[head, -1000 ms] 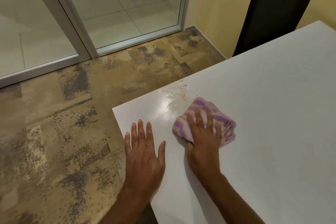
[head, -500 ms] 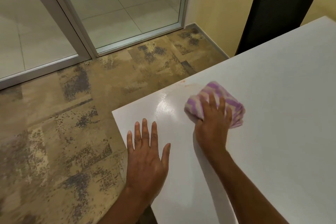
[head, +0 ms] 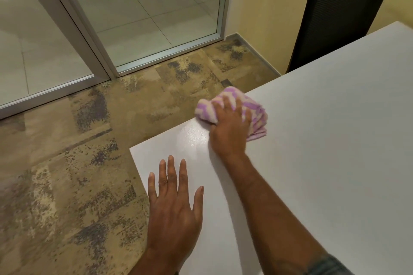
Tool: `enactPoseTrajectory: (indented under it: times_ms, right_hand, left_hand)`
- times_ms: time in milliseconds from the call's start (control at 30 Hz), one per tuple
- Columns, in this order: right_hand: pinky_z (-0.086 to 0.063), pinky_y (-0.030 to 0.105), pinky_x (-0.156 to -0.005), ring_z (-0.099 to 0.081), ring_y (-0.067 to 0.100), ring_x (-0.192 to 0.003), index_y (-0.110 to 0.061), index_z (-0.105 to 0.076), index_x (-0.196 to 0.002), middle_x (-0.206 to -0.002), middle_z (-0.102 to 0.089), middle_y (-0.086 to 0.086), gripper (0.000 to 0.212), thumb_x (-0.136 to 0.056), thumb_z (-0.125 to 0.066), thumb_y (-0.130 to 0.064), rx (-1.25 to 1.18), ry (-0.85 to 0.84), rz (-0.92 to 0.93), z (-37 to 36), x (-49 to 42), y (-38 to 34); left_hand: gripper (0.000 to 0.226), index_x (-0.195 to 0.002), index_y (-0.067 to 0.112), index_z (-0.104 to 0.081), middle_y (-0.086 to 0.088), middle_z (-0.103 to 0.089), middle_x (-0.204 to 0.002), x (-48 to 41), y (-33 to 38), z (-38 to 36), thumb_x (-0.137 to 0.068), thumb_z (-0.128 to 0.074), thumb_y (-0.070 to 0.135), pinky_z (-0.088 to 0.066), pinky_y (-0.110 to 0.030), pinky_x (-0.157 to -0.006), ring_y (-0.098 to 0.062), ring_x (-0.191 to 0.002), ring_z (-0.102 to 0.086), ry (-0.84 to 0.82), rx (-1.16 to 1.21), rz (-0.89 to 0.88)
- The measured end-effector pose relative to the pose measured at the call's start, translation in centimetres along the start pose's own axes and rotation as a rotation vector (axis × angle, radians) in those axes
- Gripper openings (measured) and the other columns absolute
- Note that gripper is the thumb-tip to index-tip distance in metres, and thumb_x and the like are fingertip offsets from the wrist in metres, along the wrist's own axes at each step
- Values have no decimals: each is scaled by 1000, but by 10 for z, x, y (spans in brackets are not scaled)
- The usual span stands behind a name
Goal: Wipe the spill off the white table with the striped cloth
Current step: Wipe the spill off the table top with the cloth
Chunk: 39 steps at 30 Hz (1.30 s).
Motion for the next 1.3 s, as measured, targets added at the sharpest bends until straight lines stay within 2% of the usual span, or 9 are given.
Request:
enactPoseTrajectory:
  times_ms: [233,300,433,533,600,767,933,1067,1300]
  right_hand:
    - [-22,60,-120,-30,35,-150,-19,-61,-133,-152,-52,8,52,-82,-67,-8,108,187,-313,58,37,84]
    - [-19,58,-121,-30,35,-151,-17,-62,-135,-150,-55,10,54,-81,-60,-11,70,169,-262,54,55,71]
    - [-1,44,-122,-27,32,-153,-24,-63,-136,-150,-56,1,53,-87,-53,-42,-55,-40,27,17,60,3]
    - [-11,54,-121,-26,32,-153,-25,-61,-135,-153,-53,0,48,-93,-51,-46,-75,-125,208,-5,43,-30]
    - [-11,55,-121,-25,33,-153,-26,-60,-134,-154,-50,3,48,-90,-51,-44,-52,-126,188,-9,18,-26]
    - [-13,54,-122,-21,32,-154,-29,-58,-135,-156,-46,2,52,-86,-54,-46,57,2,-131,12,-34,33]
    - [-24,60,-120,-31,35,-151,-22,-58,-137,-153,-53,3,51,-88,-71,-23,58,116,-204,38,26,58]
    - [-20,61,-123,-30,35,-152,-19,-52,-146,-156,-49,5,68,-81,-71,-7,-1,68,-117,40,101,34]
    - [-26,50,-114,-24,26,-155,-25,-55,-140,-162,-41,0,53,-87,-52,-34,-51,-143,175,16,120,-54]
  left_hand:
    - [71,-164,18,-18,-8,-8,-174,0,0,-1,-105,-27,55,-11,-57,-128,-25,-161,-4,-10,3,16]
    - [72,-164,17,-18,-9,-10,-173,0,0,1,-104,-28,55,-13,-58,-127,-27,-161,-7,3,17,10]
    - [77,-163,9,-17,-15,-19,-171,-1,-1,3,-102,-35,51,-21,-59,-125,-31,-159,-15,85,81,5]
    - [77,-162,5,-22,-17,-22,-170,-2,-2,3,-101,-37,51,-24,-60,-123,-34,-158,-20,129,78,-4]
    - [77,-161,5,-26,-18,-25,-169,-2,-2,2,-101,-36,51,-26,-61,-122,-35,-157,-23,141,76,-4]
    - [76,-164,12,-20,-13,-18,-171,-2,-3,-2,-102,-31,55,-20,-59,-125,-31,-159,-16,99,65,12]
    - [76,-164,16,-17,-11,-16,-172,-2,-2,0,-102,-21,60,-21,-60,-125,-30,-159,-16,60,79,26]
    - [71,-164,14,-19,-11,-19,-172,-1,-3,4,-105,-26,52,-21,-59,-125,-28,-160,-15,101,162,-1]
    - [66,-160,7,-28,-7,-23,-170,-2,-13,14,-109,-20,48,-17,-49,-128,-22,-160,-15,238,459,33]
Point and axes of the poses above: each hand's wrist, its own x-axis away from the middle knuckle, its own z-axis out of the back of the hand, y = z × x, the point moved 5 cm from there along -x, towards the middle knuckle
